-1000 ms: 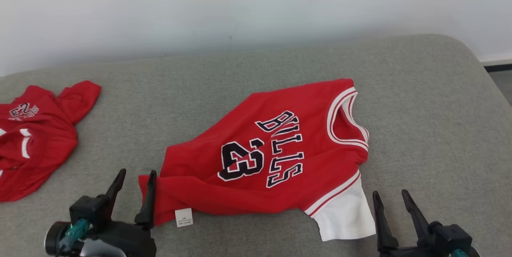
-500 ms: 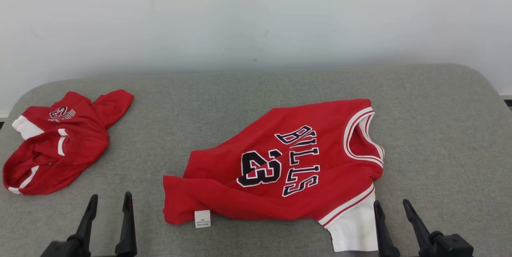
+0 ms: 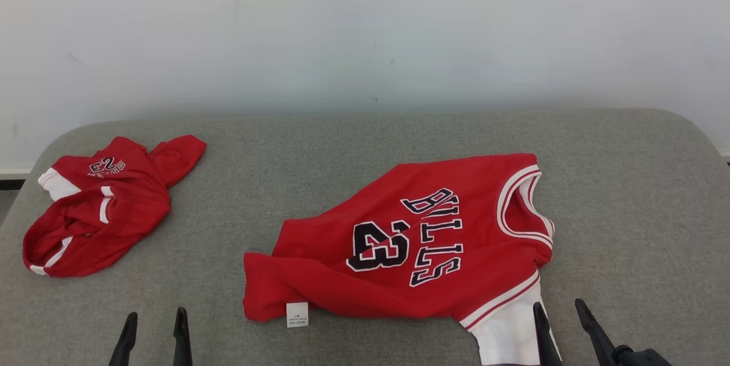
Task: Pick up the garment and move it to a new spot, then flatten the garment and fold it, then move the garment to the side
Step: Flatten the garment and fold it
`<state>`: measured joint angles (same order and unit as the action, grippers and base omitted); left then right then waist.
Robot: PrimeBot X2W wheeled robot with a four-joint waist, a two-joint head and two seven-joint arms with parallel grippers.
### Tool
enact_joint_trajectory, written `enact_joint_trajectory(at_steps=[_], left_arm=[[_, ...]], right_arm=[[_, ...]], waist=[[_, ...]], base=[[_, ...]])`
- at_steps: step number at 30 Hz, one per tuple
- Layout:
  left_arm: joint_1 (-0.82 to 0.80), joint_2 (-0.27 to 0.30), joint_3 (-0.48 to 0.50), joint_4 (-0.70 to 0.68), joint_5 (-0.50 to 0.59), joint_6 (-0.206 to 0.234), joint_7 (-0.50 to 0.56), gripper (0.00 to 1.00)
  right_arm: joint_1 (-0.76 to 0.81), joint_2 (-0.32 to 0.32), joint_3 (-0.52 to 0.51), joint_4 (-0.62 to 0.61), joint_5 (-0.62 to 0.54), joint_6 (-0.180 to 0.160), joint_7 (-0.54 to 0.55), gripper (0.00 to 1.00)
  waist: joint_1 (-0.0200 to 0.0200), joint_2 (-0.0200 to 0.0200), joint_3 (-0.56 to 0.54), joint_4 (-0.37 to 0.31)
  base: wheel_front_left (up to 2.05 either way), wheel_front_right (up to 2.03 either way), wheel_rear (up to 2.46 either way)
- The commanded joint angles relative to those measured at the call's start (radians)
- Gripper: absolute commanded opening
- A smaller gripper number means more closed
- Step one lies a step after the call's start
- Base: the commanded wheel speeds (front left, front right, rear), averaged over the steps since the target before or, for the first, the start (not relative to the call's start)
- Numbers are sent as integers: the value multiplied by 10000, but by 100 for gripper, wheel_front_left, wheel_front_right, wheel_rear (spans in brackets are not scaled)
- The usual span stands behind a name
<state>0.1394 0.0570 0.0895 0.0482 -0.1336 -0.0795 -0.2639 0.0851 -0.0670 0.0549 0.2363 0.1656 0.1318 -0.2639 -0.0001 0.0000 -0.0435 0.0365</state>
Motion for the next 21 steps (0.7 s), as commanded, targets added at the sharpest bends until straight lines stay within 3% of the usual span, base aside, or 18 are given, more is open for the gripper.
enact_joint_trajectory(at_steps=[1, 12, 21], left_arm=[[111, -24, 27, 16, -66, 1, -7, 100], [-574, -55, -605, 779, -46, -339, -7, 100], [-1995, 236, -1413, 3003, -289, -498, -9, 100]], right_arm=[[37, -54, 24, -14, -52, -22, -7, 100], [-392, -258, 35, 698, -147, -22, -6, 100], [-1518, -539, 351, 2458, -312, -22, -7, 100]], waist=[[1, 0, -4, -12], [1, 0, 224, -260], [1, 0, 818, -573]], base=[[0, 0, 0], [0, 0, 0], [0, 0, 0]])
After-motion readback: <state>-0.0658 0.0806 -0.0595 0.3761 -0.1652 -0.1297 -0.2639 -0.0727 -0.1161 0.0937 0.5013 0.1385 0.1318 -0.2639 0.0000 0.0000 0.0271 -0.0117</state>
